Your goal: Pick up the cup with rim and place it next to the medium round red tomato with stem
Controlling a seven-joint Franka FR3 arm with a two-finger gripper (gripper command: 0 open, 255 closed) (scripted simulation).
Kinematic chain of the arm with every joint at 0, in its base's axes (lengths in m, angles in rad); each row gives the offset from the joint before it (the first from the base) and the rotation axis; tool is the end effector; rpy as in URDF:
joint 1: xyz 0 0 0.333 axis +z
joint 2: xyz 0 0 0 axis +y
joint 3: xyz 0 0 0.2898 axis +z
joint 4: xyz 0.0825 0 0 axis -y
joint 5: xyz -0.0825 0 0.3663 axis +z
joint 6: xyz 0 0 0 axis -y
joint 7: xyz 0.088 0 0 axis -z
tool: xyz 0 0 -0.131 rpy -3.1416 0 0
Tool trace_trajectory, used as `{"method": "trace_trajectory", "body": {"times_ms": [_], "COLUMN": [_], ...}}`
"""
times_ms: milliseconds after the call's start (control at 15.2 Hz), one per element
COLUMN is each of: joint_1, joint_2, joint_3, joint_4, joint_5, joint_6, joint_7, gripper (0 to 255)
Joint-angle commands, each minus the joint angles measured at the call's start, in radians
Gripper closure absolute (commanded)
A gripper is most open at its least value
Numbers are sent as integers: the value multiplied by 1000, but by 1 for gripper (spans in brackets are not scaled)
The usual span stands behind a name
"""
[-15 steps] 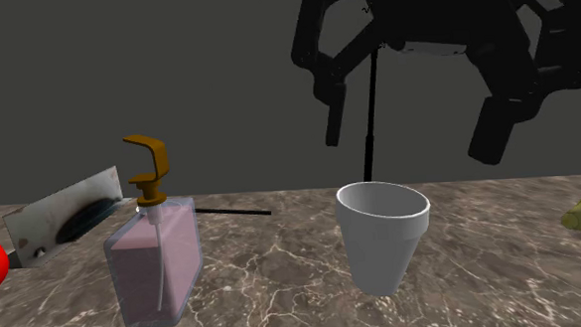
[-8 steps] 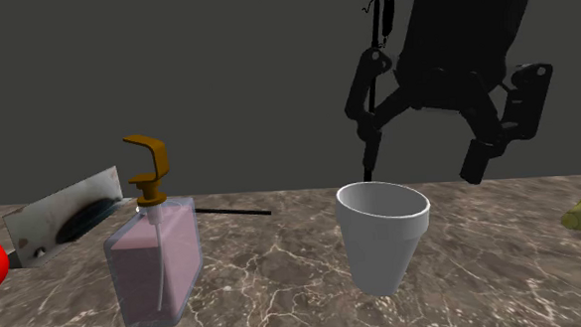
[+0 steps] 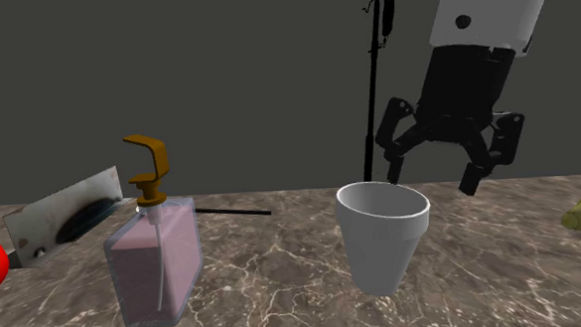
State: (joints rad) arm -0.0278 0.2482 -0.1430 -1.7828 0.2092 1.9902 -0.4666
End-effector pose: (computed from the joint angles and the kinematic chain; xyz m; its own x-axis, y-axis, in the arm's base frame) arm 0.5941 -0.0808 0.3729 0.9780 0.2066 0.0296 0.2087 -0.9656 -0.1552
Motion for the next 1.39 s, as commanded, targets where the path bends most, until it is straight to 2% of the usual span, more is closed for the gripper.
{"method": "trace_trajectory", "body": {"times_ms": [0,462,990,1056,1320], "joint_1": [-5,1,1,1,1], "joint_2": [49,82,82,82,82], "joint_3": [2,10,10,10,10], "joint_4": [45,-11,-11,-11,-11], "joint_5": [9,22,22,22,22], "joint_6": [1,90,90,90,90], "joint_7": [-10,-18,-18,-18,-18], "gripper": [0,0,0,255,255]}}
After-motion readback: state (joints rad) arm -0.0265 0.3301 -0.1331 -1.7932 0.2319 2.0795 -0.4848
